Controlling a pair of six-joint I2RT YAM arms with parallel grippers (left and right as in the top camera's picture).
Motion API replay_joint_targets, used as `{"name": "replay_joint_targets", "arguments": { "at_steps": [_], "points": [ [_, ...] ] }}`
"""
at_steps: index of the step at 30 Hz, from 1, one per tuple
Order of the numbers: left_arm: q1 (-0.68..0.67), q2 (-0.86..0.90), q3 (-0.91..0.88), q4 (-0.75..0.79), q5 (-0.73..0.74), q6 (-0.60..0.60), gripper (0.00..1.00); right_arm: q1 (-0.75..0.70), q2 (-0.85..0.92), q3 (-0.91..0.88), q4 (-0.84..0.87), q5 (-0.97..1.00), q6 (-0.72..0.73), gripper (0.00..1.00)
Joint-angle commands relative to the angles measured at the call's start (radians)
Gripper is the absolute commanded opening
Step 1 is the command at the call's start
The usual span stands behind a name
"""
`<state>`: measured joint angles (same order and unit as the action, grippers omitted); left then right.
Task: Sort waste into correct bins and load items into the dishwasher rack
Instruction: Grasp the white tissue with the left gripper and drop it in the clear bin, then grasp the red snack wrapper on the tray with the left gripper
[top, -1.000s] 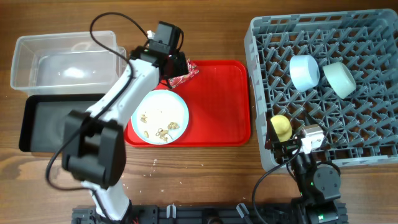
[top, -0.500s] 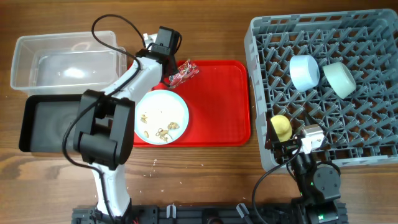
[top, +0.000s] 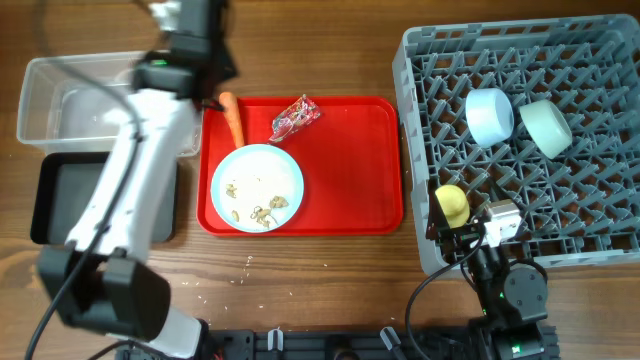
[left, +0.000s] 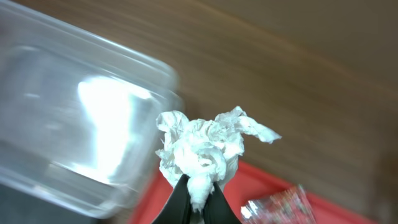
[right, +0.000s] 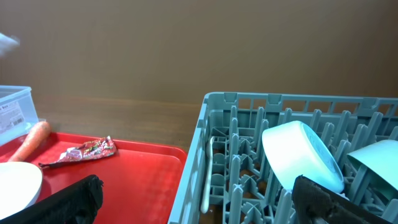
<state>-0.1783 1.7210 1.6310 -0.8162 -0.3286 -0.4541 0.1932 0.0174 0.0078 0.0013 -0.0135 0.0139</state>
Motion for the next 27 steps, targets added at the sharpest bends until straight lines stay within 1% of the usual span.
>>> {"name": "replay_joint_targets", "arguments": {
  "at_steps": [1,2,3,5,6,7,8,9,11,14,15,16,18,20,22,24,27],
  "points": [
    [0.158,0.063,-0.01,-0.008,-0.027,0.006,0.06,-0.004,-0.013,-0.003,0.006,0.013,0.013,1.0],
    [0.184,0.087,-0.01,-0.007,-0.027,0.006,0.08,-0.004,-0.013,-0.003,0.006,0.013,0.013,1.0],
    [0.209,0.119,-0.01,-0.006,-0.024,0.013,0.13,-0.004,-0.013,-0.003,0.006,0.013,0.013,1.0],
    [0.238,0.178,-0.01,0.005,0.025,0.069,0.26,-0.004,-0.013,-0.003,0.006,0.013,0.013,1.0],
    [0.248,0.205,-0.01,0.01,0.053,0.09,0.42,-0.004,-0.013,-0.003,0.006,0.013,0.013,1.0],
    [0.254,0.227,-0.01,0.017,0.071,0.119,0.48,-0.004,-0.013,-0.003,0.006,0.013,0.013,1.0],
    [0.255,0.232,-0.009,0.026,0.071,0.14,0.61,-0.004,-0.013,-0.003,0.006,0.013,0.013,1.0],
    [0.252,0.227,-0.001,0.026,0.076,0.141,0.64,-0.004,-0.013,-0.003,0.006,0.013,0.013,1.0],
    [0.232,0.191,0.042,0.003,0.194,0.141,0.66,-0.004,-0.013,-0.003,0.006,0.013,0.013,1.0],
    [0.178,0.148,0.06,-0.022,0.425,0.14,0.65,-0.004,-0.013,-0.003,0.006,0.013,0.013,1.0],
    [0.153,0.146,0.06,-0.038,0.46,0.14,0.64,-0.004,-0.013,-0.003,0.006,0.013,0.013,1.0],
    [0.113,0.15,0.056,-0.059,0.47,0.142,0.63,-0.004,-0.013,-0.003,0.006,0.013,0.013,1.0],
    [0.021,0.181,0.032,-0.068,0.46,0.225,0.63,-0.004,-0.013,-0.003,0.006,0.013,0.013,1.0],
    [-0.067,0.23,0.011,-0.063,0.35,0.299,0.63,-0.004,-0.013,-0.003,0.006,0.013,0.013,1.0],
    [-0.116,0.284,0.01,-0.049,0.248,0.303,0.63,-0.004,-0.013,-0.003,0.006,0.013,0.013,1.0],
    [-0.159,0.363,0.01,0.006,0.267,0.372,0.62,-0.004,-0.013,-0.003,0.006,0.013,0.013,1.0],
    [-0.174,0.422,0.01,0.026,0.267,0.381,0.62,-0.004,-0.013,-0.003,0.006,0.013,0.013,1.0]
  ]
}}
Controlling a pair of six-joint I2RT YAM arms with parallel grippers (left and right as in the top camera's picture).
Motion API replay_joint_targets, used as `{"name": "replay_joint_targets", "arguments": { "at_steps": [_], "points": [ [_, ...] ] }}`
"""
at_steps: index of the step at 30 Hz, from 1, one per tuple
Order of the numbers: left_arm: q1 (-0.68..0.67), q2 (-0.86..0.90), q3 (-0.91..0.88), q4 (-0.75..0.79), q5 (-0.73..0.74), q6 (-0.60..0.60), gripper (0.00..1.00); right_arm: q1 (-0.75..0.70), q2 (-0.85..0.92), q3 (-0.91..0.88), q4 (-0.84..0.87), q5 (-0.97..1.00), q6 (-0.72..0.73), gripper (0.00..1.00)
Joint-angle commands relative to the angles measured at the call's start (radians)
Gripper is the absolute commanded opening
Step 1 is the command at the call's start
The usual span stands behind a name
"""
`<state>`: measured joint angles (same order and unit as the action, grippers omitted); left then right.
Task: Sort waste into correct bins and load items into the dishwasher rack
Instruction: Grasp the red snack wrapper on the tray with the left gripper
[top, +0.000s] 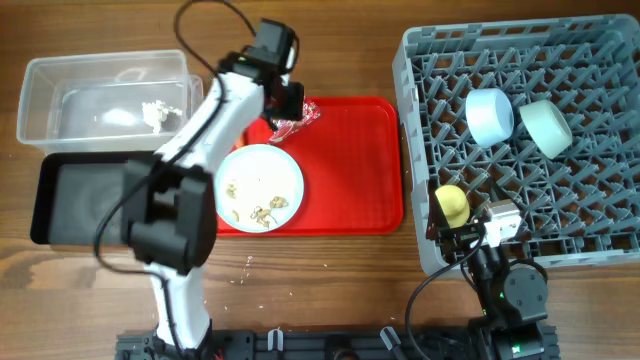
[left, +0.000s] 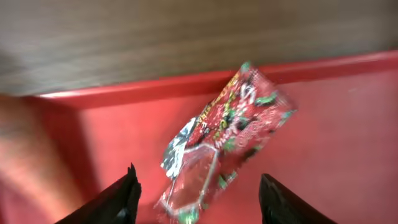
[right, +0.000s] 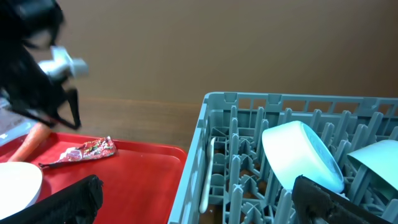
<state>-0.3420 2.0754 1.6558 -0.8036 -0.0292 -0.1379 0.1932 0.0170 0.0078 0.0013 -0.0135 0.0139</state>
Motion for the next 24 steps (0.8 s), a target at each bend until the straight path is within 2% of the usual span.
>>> {"name": "replay_joint_targets", "arguments": {
  "at_steps": [1,4,7,9,10,11,12,14,15,20,21,23,24],
  "points": [
    [-0.011,0.086,-0.015,0.023,-0.032,0.077,0.62,-0.004,-0.012,-0.003,0.006,0.013,0.013,1.0],
    [-0.01,0.117,-0.015,0.053,-0.029,0.087,0.6,-0.004,-0.012,-0.003,0.006,0.013,0.013,1.0],
    [-0.011,0.122,-0.015,0.061,0.024,0.117,0.54,-0.004,-0.012,-0.003,0.006,0.013,0.013,1.0],
    [-0.011,0.123,-0.015,0.065,0.051,0.131,0.44,-0.004,-0.012,-0.003,0.006,0.013,0.013,1.0],
    [-0.011,0.124,-0.015,0.068,0.051,0.131,0.3,-0.004,-0.012,-0.003,0.006,0.013,0.013,1.0],
    [-0.011,0.124,-0.015,0.068,0.05,0.131,0.22,-0.004,-0.012,-0.003,0.006,0.013,0.013,1.0],
    [-0.011,0.124,-0.015,0.068,0.045,0.131,0.19,-0.004,-0.012,-0.003,0.006,0.013,0.013,1.0],
    [-0.011,0.124,-0.015,0.068,0.018,0.131,0.06,-0.004,-0.012,-0.003,0.006,0.013,0.013,1.0],
    [-0.011,0.124,-0.015,0.068,0.004,0.13,0.04,-0.004,-0.012,-0.003,0.006,0.013,0.013,1.0],
    [-0.011,0.053,0.011,0.057,0.009,0.106,0.04,-0.004,-0.012,-0.003,0.006,0.013,0.013,1.0],
    [-0.014,0.029,0.017,0.058,0.019,0.108,0.07,-0.004,-0.012,-0.003,0.006,0.013,0.013,1.0],
    [-0.026,0.002,0.018,0.055,0.081,0.132,0.45,-0.004,-0.012,-0.003,0.006,0.013,0.013,1.0],
    [-0.034,0.002,0.018,0.044,0.092,0.163,0.55,-0.004,-0.012,-0.003,0.006,0.013,0.013,1.0]
  ]
}}
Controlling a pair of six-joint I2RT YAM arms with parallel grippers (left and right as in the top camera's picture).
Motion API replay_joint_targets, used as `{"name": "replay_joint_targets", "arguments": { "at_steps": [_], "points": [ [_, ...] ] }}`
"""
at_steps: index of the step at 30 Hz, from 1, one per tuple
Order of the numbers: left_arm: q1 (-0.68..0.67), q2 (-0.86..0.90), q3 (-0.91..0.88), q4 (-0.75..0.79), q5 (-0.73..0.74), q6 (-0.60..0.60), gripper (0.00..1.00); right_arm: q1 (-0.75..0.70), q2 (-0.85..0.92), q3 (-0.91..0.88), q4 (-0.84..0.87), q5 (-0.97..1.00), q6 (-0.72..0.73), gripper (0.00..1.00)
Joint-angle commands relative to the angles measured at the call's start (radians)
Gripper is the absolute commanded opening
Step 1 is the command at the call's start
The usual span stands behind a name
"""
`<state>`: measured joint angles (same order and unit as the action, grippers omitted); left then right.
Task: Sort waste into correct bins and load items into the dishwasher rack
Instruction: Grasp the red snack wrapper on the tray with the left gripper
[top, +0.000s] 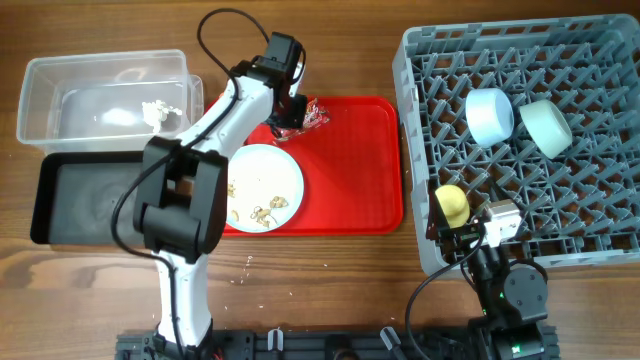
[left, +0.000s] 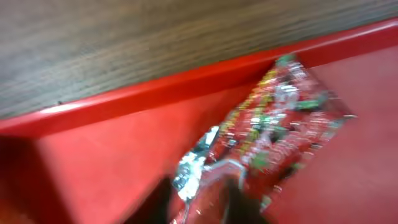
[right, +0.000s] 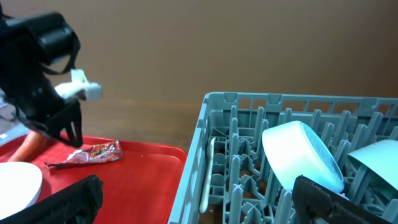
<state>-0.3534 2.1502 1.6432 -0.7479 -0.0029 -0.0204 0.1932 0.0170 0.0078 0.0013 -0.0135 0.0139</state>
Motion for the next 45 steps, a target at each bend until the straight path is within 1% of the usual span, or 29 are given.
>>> {"name": "replay_joint_targets", "arguments": {
  "at_steps": [1,3,4,5,9,13,15,16,17,18,19,20,21,24,27,29,30,31,32,33,35,38,39,41,43,45],
  "points": [
    [-0.031,-0.064,0.024,-0.015,0.058,0.047,0.65,-0.004,-0.012,-0.003,0.006,0.013,0.013,1.0],
    [-0.042,-0.046,0.012,-0.01,0.056,0.048,0.69,-0.004,-0.012,-0.003,0.006,0.013,0.013,1.0],
    [-0.047,-0.026,0.011,-0.003,0.051,0.067,0.74,-0.004,-0.012,-0.003,0.006,0.013,0.013,1.0],
    [-0.048,-0.008,0.011,0.005,0.048,0.069,0.75,-0.004,-0.012,-0.003,0.006,0.013,0.013,1.0],
    [-0.048,0.059,0.011,0.013,0.047,0.074,0.73,-0.004,-0.012,-0.003,0.006,0.013,0.013,1.0],
    [-0.048,0.072,0.011,0.038,0.047,0.073,0.71,-0.004,-0.012,-0.003,0.006,0.013,0.013,1.0],
    [-0.048,0.072,0.011,0.041,0.047,0.073,0.58,-0.004,-0.012,-0.003,0.006,0.013,0.013,1.0],
    [-0.048,0.072,0.011,0.038,0.047,0.073,0.47,-0.004,-0.012,-0.003,0.006,0.013,0.013,1.0],
    [-0.048,0.072,0.011,0.037,0.047,0.072,0.32,-0.004,-0.012,-0.003,0.006,0.013,0.013,1.0],
    [-0.048,0.072,0.011,0.037,0.047,0.073,0.22,-0.004,-0.012,-0.003,0.006,0.013,0.013,1.0],
    [-0.048,0.072,0.011,0.037,0.047,0.072,0.08,-0.004,-0.012,-0.003,0.006,0.013,0.013,1.0],
    [-0.048,0.071,0.012,0.037,0.047,0.066,0.04,-0.004,-0.012,-0.003,0.006,0.013,0.013,1.0],
    [-0.048,0.067,0.014,0.034,0.047,0.063,0.04,-0.004,-0.012,-0.003,0.006,0.013,0.013,1.0],
    [-0.039,0.015,0.059,0.008,0.034,-0.035,0.04,-0.004,-0.012,-0.003,0.006,0.013,0.013,1.0],
    [0.003,-0.106,0.12,-0.02,0.032,-0.171,0.04,-0.004,-0.012,-0.003,0.006,0.013,0.013,1.0],
    [0.04,-0.182,0.122,-0.024,0.076,-0.193,0.04,-0.004,-0.012,-0.003,0.006,0.013,0.013,1.0],
    [0.051,-0.202,0.122,-0.034,0.126,-0.17,0.08,-0.004,-0.012,-0.003,0.006,0.013,0.013,1.0],
    [0.055,-0.208,0.122,-0.048,0.175,-0.124,0.18,-0.004,-0.012,-0.003,0.006,0.013,0.013,1.0],
    [0.053,-0.207,0.122,-0.08,0.207,-0.068,0.26,-0.004,-0.012,-0.003,0.006,0.013,0.013,1.0],
    [0.044,-0.196,0.121,-0.111,0.208,-0.03,0.29,-0.004,-0.012,-0.003,0.006,0.013,0.013,1.0],
    [0.007,-0.154,0.101,-0.164,0.204,0.072,0.42,-0.004,-0.012,-0.003,0.006,0.013,0.013,1.0],
    [-0.037,-0.103,0.06,-0.159,0.163,0.135,0.54,-0.004,-0.012,-0.003,0.006,0.013,0.013,1.0],
    [-0.053,-0.076,0.049,-0.159,0.149,0.154,0.57,-0.004,-0.012,-0.003,0.006,0.013,0.013,1.0],
    [-0.076,-0.031,0.043,-0.16,0.108,0.171,0.6,-0.004,-0.012,-0.003,0.006,0.013,0.013,1.0],
    [-0.087,0.006,0.043,-0.155,0.062,0.171,0.6,-0.004,-0.012,-0.003,0.006,0.013,0.013,1.0],
    [-0.087,0.036,0.043,-0.145,0.049,0.171,0.6,-0.004,-0.012,-0.003,0.006,0.013,0.013,1.0]
  ]
}}
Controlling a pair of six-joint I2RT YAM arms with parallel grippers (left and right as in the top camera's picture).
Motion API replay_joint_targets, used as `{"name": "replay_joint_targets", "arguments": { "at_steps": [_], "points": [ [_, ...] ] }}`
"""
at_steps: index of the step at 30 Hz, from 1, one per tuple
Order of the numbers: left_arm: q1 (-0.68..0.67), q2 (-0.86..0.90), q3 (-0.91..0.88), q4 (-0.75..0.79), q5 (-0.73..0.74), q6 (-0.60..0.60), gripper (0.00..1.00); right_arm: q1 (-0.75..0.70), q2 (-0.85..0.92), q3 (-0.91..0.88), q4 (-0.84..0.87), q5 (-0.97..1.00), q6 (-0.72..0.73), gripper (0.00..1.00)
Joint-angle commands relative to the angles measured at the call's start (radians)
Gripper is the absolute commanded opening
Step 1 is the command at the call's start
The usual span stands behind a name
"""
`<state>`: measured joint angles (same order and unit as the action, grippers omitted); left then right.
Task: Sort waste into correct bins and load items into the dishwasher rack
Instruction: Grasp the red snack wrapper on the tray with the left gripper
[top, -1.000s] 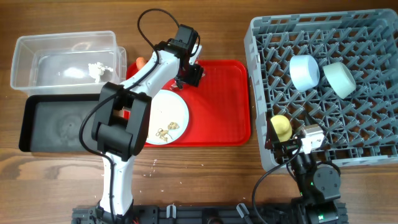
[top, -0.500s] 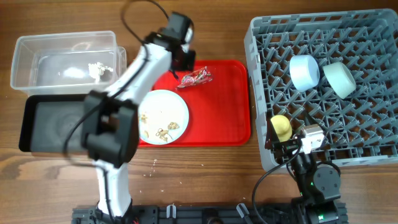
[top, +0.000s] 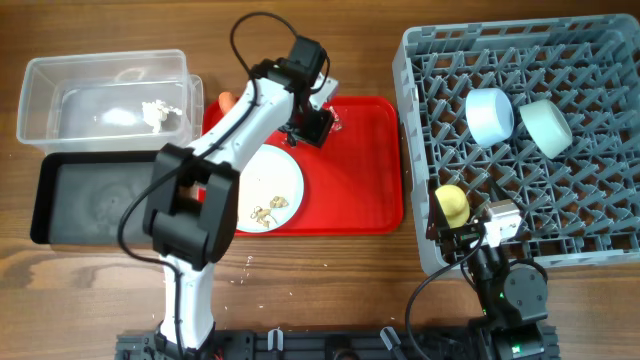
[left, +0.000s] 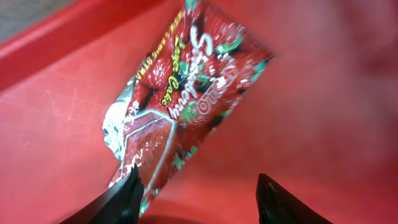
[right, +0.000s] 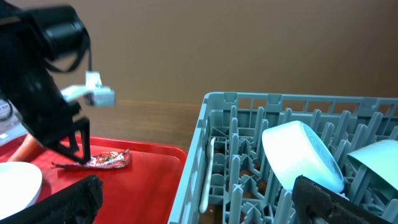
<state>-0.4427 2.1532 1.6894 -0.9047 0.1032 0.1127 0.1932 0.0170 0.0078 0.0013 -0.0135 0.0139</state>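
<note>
A red strawberry-cake wrapper (left: 186, 106) lies flat on the red tray (top: 360, 180), near its back edge. My left gripper (left: 199, 202) hovers just over it, open, with the left fingertip (left: 132, 196) at the wrapper's lower end. From overhead the left gripper (top: 312, 126) covers most of the wrapper (top: 329, 117). A white plate (top: 262, 188) with food scraps sits on the tray's left side. A carrot (top: 226, 100) peeks out behind the arm. My right gripper (right: 199, 208) rests open at the dishwasher rack's (top: 600, 250) front left corner.
The clear bin (top: 60, 75) at back left holds a crumpled tissue (top: 155, 111). A black bin (top: 95, 200) sits in front of it. The rack holds a white bowl (top: 489, 115), a pale green bowl (top: 545, 127) and a yellow item (top: 452, 205).
The left gripper's jaws were close together at the wrapper; now they stand wide open above it. The wrapper lies a little further right on the tray. The right arm has not moved.
My left gripper was shut on a crumpled tissue beside the clear bin. Then the tissue lay in that bin and the gripper was open over the wrapper. Then the jaws were narrow at the wrapper. Now they are open and the wrapper lies shifted on the tray.
</note>
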Motion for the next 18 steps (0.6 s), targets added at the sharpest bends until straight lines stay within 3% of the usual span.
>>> {"name": "replay_joint_targets", "arguments": {
  "at_steps": [1,6,7,8,10,11,15,18],
  "points": [
    [0.002,0.047,-0.004,0.018,-0.058,0.038,0.6,-0.004,-0.012,-0.003,0.006,0.013,0.013,1.0],
    [0.003,0.131,-0.004,0.06,-0.101,0.037,0.52,-0.004,-0.012,-0.003,0.006,0.013,0.013,1.0],
    [0.003,0.137,-0.004,0.064,-0.101,0.037,0.37,-0.004,-0.012,-0.003,0.006,0.013,0.013,1.0],
    [0.003,0.137,-0.004,0.068,-0.102,0.037,0.27,-0.004,-0.012,-0.003,0.006,0.013,0.013,1.0],
    [0.002,0.129,0.001,0.073,-0.102,0.036,0.12,-0.004,-0.012,-0.003,0.006,0.013,0.013,1.0],
    [0.002,0.124,0.006,0.073,-0.106,0.021,0.1,-0.004,-0.012,-0.003,0.006,0.013,0.013,1.0],
    [0.011,0.036,0.08,-0.01,-0.209,-0.206,0.04,-0.004,-0.012,-0.003,0.006,0.013,0.013,1.0],
    [0.101,-0.175,0.12,-0.111,-0.319,-0.416,0.04,-0.004,-0.012,-0.003,0.006,0.013,0.013,1.0]
  ]
}}
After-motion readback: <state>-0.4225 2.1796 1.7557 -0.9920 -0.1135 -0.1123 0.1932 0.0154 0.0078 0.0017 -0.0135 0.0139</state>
